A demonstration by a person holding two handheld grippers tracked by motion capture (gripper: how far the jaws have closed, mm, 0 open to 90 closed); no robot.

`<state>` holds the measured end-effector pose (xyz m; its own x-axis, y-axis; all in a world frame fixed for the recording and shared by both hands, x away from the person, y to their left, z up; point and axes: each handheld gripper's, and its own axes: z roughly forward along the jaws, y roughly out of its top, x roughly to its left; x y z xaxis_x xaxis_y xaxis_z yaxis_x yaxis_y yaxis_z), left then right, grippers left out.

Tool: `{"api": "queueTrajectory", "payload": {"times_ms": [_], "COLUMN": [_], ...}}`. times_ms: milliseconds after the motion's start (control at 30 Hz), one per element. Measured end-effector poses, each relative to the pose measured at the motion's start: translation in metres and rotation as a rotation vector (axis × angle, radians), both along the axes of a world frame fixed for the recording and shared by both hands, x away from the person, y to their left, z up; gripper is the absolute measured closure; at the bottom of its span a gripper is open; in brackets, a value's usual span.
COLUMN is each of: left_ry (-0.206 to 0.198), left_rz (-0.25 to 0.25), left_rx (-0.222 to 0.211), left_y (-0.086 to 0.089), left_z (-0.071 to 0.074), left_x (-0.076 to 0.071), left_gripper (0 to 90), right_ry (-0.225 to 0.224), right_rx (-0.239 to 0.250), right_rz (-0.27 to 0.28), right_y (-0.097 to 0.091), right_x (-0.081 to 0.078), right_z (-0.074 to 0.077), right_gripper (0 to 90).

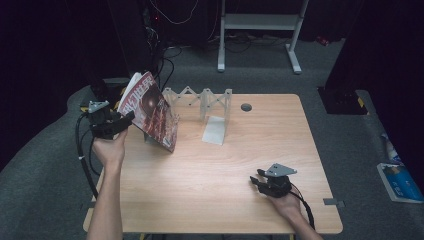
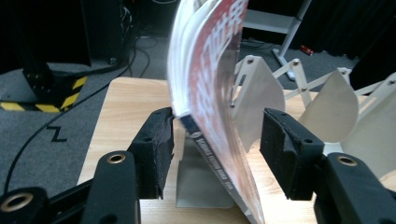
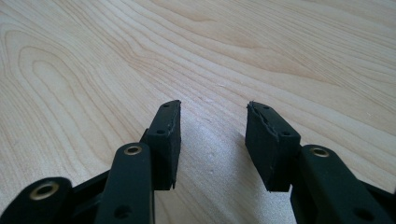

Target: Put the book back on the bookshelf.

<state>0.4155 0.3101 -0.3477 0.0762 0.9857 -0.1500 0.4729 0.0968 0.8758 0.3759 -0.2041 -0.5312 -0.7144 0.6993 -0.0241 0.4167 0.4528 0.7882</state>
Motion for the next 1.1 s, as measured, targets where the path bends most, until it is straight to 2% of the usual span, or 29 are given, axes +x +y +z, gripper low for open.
{"api": "queueTrajectory", "payload": {"times_ms": [267, 367, 400, 633, 767, 900, 1100], "left_ry": [-0.028, -0.032, -0.035, -0.057, -0.069, -0.088, -0.095], "left_rz": [-0.019, -0.022, -0.03, -0.022, -0.048, -0.078, -0.106], "left_rx": [0.002, -0.014, -0.043, -0.054, -0.043, -0.053, -0.051], "left_y": [-0.005, -0.006, -0.003, -0.001, -0.006, -0.01, -0.015], "left_z": [0.006, 0.006, 0.005, 0.008, 0.012, 0.015, 0.015], "left_x": [-0.011, -0.013, -0.014, -0.019, -0.026, -0.032, -0.039], "left_gripper": [43.6, 43.5, 43.5, 43.6, 43.7, 43.9, 44.0], "right_ry": [0.0, 0.0, 0.0, -0.002, -0.002, -0.002, -0.001], "right_rx": [0.001, 0.001, 0.002, 0.002, 0.002, 0.002, 0.002], "right_rz": [-0.001, 0.0, 0.001, 0.001, 0.002, 0.001, 0.0], "right_y": [0.0, 0.0, 0.0, 0.0, 0.0, 0.0, 0.0], "right_x": [0.0, 0.0, 0.0, 0.0, 0.0, -0.001, 0.0], "right_z": [0.0, 0.0, 0.0, 0.0, 0.0, 0.0, 0.0], "right_gripper": [55.4, 55.3, 55.3, 54.9, 54.7, 54.7, 54.6]}}
